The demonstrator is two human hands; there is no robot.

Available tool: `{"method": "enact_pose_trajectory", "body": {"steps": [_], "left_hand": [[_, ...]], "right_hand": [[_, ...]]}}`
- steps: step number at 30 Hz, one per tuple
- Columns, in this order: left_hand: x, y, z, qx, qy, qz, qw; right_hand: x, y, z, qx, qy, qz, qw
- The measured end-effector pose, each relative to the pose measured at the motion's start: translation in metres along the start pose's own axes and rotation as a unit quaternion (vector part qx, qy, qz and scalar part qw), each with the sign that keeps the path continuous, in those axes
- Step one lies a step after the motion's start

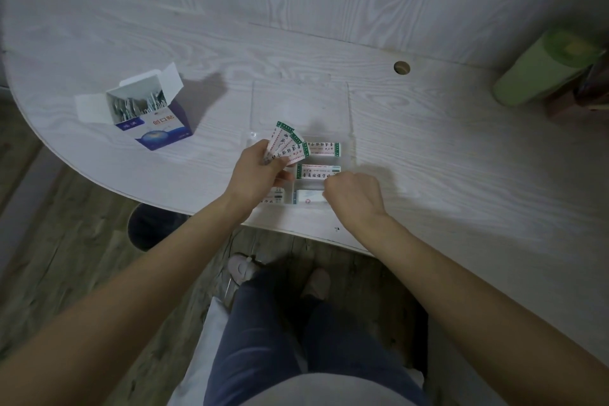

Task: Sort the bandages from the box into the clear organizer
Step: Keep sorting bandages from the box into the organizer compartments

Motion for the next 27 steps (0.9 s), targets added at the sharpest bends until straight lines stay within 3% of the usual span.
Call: {"method": "enact_pose_trajectory", "body": {"steps": [14,27], "left_hand": [[-0.001,0.0,0.0,-0.004,0.006,0.001,1.0],[-0.005,0.0,0.0,0.001,0.016,0.003,1.0]], "right_hand": [[-0.003,-0.006,0.024,-0.12,0.002,-0.031,0.992],[-0.001,-0.011,0.026,-0.125,0.007,0.001,0.992]]}}
Point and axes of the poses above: each hand's wrist, its own y-axis away from the middle knuckle, its own x-axis out of the palm, z = x × y, the point moved 6 cm from there along -y, towards the middle knuckle, and after that the axes turned 1 degree about x, right-handed, at the moved point
